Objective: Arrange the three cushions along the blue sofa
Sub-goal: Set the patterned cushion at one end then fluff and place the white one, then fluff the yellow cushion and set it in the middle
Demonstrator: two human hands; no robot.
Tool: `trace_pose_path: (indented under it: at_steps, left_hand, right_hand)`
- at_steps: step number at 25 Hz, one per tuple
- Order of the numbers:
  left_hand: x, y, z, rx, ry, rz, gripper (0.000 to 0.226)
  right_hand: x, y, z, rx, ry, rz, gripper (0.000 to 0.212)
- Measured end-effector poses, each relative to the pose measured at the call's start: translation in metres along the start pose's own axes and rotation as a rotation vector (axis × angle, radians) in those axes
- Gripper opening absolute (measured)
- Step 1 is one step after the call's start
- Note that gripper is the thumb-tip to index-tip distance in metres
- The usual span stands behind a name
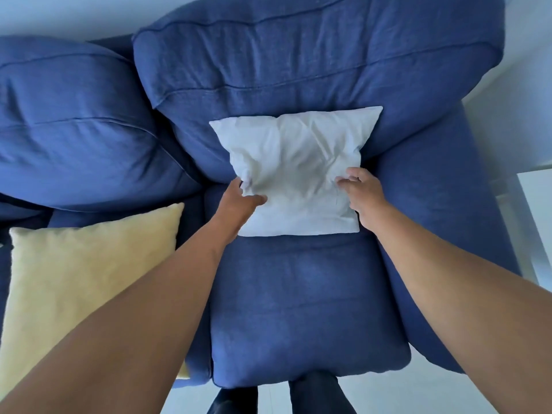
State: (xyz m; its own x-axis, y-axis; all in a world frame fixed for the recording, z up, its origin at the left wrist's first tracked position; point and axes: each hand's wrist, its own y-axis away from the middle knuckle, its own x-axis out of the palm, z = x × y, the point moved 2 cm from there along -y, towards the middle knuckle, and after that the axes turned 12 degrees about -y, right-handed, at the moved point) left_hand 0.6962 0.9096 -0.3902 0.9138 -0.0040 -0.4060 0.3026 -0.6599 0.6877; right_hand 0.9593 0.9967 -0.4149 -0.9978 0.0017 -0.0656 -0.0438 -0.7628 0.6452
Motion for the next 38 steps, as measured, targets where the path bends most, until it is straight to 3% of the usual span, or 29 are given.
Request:
trace_pose_path:
  at_steps: [3, 8, 14, 18, 25, 38]
  left_hand:
    - [0.009, 0.007, 0.001, -0.014, 0.000, 0.033, 0.089]
    - [0.001, 0.050, 0.009, 0.062, -0.083, -0.016, 0.071]
    - [-0.039, 0.142, 0.052, 0.048, -0.137, -0.183, 0.064]
    - [-0.079, 0.210, 0.115, 0.005, -0.205, -0.330, 0.061]
    - [-0.142, 0.285, 0.241, -0.107, -0.297, -0.428, 0.064]
    - [-0.284, 0.367, 0.414, -0.091, -0.404, -0.463, 0.073]
  right_hand:
    - [0.005, 0.008, -0.001, -0.005, 0.000, 0.020, 0.060]
    - [0.017, 0.054, -0.002, -0.070, 0.048, 0.078, 0.054]
    - [0.053, 0.143, -0.005, -0.223, 0.348, 0.186, 0.061]
    - [0.098, 0.215, -0.019, -0.334, 0.526, 0.331, 0.062]
    - [0.173, 0.313, -0.062, -0.502, 0.756, 0.482, 0.076]
    - [0.319, 0.477, -0.181, -0.533, 0.931, 0.480, 0.079]
